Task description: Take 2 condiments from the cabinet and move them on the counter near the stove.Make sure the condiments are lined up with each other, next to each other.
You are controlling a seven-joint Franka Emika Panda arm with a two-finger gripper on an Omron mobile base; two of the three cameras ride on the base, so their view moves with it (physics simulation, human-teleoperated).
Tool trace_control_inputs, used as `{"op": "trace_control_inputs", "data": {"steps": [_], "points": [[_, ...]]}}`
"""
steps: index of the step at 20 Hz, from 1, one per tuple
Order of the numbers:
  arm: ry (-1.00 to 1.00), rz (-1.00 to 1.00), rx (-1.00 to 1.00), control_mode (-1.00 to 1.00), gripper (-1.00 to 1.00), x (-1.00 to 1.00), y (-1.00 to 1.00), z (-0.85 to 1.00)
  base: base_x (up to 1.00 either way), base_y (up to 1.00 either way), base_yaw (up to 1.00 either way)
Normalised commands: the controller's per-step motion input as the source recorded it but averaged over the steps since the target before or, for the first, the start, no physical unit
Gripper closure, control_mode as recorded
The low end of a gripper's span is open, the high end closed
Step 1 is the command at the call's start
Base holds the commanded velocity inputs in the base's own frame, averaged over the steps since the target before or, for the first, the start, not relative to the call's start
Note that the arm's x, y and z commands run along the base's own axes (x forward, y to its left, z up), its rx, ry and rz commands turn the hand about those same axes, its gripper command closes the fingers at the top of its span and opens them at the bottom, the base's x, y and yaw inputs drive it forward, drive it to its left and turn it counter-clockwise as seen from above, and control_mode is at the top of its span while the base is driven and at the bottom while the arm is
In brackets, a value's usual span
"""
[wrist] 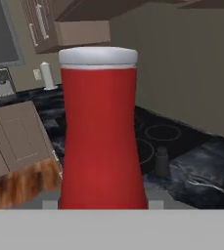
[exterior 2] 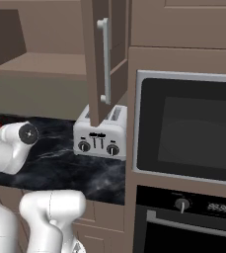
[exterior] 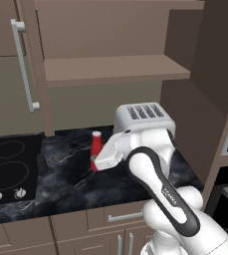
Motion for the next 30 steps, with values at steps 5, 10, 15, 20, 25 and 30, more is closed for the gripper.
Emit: {"op": "trace_control_inputs", "data": {"steps": [5,10,15,20,25,30], "points": [[0.2,0.04,0.04,-1.0,1.0,0.19,0.05,-0.01,0.0,0.0,0.0],[0.07,0.07,0.02,-1.0,1.0,0.24,0.12,-0.23,0.0,0.0,0.0],[-0.01,0.17,0.0,-1.0,1.0,0.09,0.19,-0.38,0.0,0.0,0.0],[-0.02,0.19,0.0,-1.0,1.0,0.02,0.17,-0.24,0.0,0.0,0.0],[-0.04,0.12,0.0,-1.0,1.0,0.0,0.09,0.0,0.0,0.0,0.0],[-0.15,0.01,0.0,-1.0,1.0,0.0,0.09,-0.04,0.0,0.0,0.0]]}}
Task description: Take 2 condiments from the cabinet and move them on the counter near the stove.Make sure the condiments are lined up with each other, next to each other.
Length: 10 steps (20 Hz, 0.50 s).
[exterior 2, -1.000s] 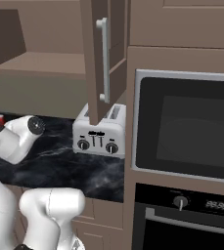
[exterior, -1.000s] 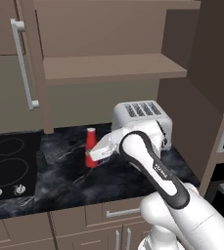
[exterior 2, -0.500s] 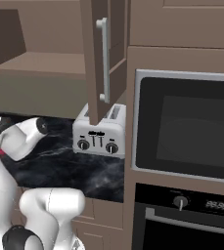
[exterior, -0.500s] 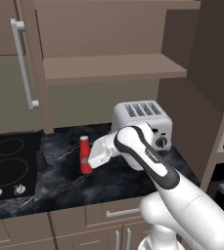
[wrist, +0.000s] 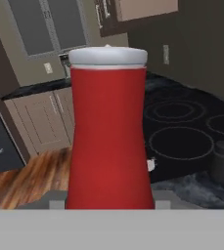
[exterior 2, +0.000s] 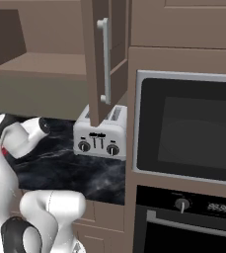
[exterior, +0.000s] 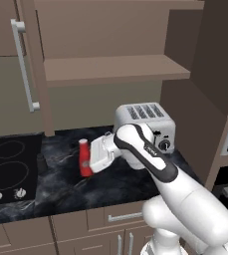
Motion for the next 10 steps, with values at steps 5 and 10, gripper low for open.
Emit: {"op": "trace_control_inputs", "data": {"steps": [5,10], "points": [[-0.19,0.0,0.0,-1.0,1.0,0.01,0.27,-0.27,0.0,0.0,0.0],[-0.07,0.0,0.01,-1.0,1.0,0.08,0.19,-0.32,0.0,0.0,0.0]]}}
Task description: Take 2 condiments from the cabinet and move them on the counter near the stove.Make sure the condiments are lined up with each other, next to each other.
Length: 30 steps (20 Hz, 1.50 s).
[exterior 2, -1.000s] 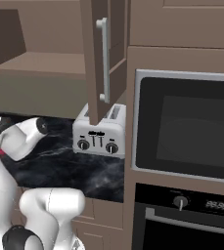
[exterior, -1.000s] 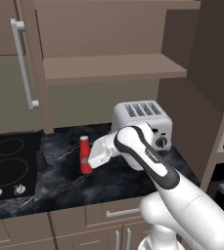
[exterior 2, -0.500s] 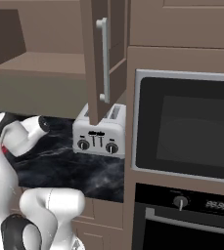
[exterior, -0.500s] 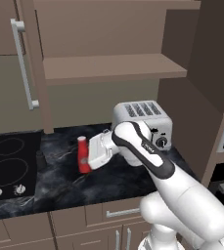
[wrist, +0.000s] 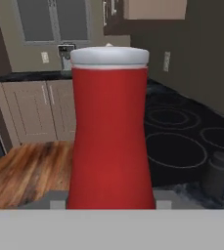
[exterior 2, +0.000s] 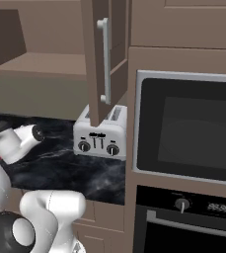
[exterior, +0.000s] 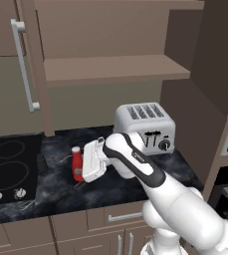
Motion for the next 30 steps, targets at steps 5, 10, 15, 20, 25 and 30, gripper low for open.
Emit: {"op": "trace_control_inputs", "data": {"steps": [5,10,15,20,25,30], "points": [[0.0,0.03,0.08,-1.0,1.0,0.19,0.0,-0.11,0.0,0.0,0.0],[0.0,0.06,0.08,-1.0,1.0,0.17,0.0,-0.1,0.0,0.0,0.0],[0.0,0.07,0.04,-1.0,1.0,0.09,0.0,-0.13,0.0,0.0,0.0],[0.0,0.07,0.03,-1.0,1.0,0.04,0.0,-0.04,0.0,0.0,0.0],[0.0,0.04,0.04,-1.0,1.0,0.1,0.0,0.0,0.0,0.0,0.0],[0.0,0.02,0.02,-1.0,1.0,0.08,0.0,0.0,0.0,0.0,0.0]]}}
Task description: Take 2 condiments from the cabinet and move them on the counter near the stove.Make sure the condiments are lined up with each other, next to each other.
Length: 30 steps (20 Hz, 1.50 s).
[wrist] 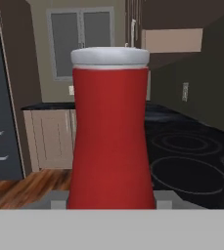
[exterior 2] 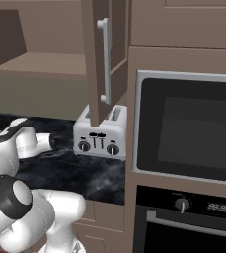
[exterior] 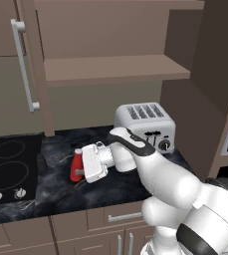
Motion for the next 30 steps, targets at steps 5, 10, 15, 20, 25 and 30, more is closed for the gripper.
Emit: {"op": "trace_control_inputs", "data": {"steps": [5,10,15,20,25,30], "points": [[0.0,0.0,0.0,-1.0,1.0,0.11,0.0,0.0,0.0,0.0,0.0],[0.0,0.0,0.01,-1.0,1.0,0.13,0.0,0.0,0.0,0.0,0.0],[0.0,0.0,0.0,-1.0,1.0,0.14,0.04,-0.07,0.0,0.0,0.0],[0.0,0.0,0.0,-1.0,1.0,0.05,0.12,-0.06,0.0,0.0,0.0],[0.0,0.0,0.0,-1.0,1.0,0.04,0.1,-0.01,0.0,0.0,0.0],[0.0,0.0,0.0,-1.0,1.0,0.12,0.06,-0.05,0.0,0.0,0.0]]}}
